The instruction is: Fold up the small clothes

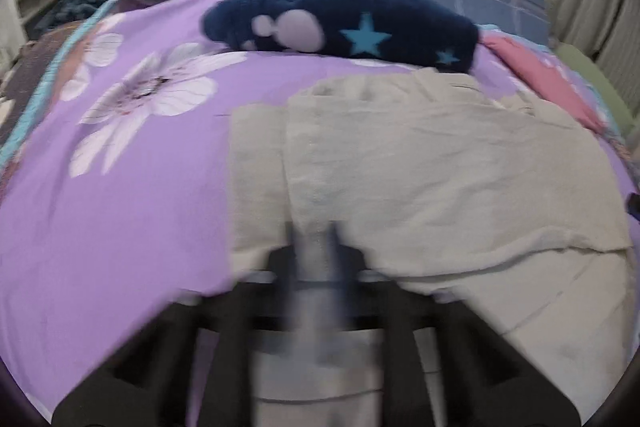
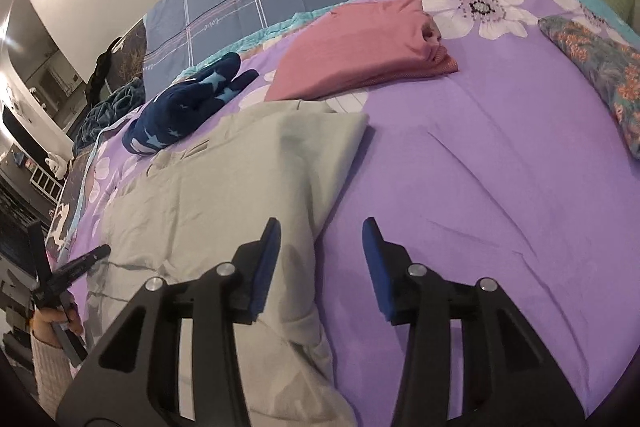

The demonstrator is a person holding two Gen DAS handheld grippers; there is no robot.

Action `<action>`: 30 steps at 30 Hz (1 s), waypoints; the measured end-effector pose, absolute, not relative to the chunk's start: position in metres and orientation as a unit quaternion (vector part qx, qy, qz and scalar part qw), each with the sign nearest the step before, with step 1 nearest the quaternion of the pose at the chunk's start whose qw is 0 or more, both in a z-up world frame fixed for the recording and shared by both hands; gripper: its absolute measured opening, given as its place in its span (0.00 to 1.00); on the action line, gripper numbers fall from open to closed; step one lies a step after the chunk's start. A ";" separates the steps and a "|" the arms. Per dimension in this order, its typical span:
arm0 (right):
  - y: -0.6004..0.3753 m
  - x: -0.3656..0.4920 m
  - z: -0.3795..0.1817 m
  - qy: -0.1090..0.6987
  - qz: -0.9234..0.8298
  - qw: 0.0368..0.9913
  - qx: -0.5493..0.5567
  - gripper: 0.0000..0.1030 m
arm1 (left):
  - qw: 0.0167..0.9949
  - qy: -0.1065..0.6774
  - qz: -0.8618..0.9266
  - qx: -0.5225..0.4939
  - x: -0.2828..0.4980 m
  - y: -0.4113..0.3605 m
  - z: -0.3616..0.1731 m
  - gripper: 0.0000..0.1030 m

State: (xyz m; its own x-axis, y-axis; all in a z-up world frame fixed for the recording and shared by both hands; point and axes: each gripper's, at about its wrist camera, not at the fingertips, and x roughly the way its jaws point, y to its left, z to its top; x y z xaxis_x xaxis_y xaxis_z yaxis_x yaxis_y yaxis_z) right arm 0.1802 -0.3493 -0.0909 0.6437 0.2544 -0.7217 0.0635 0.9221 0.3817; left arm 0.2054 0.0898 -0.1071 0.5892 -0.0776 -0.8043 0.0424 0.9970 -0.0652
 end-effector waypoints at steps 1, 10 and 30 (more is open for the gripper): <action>-0.347 0.177 -0.089 0.416 0.055 0.890 0.179 0.43 | 0.894 0.446 -0.036 -0.023 0.204 0.090 -0.102 0.04; -0.294 0.139 -0.069 0.389 0.117 0.914 0.027 0.50 | 0.929 0.366 -0.044 -0.021 0.167 0.094 -0.023 0.04; -0.356 0.248 -0.115 0.453 0.062 0.858 0.234 0.45 | 0.888 0.448 -0.103 0.016 0.182 0.020 -0.118 0.49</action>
State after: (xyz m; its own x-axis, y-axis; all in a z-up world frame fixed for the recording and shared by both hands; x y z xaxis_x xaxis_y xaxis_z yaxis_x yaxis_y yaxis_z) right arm 0.2480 -0.3562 -0.1146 0.5812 0.3188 -0.7487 0.1050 0.8830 0.4575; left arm 0.1818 0.0204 -0.1180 0.5771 -0.1688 -0.7990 0.1972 0.9783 -0.0642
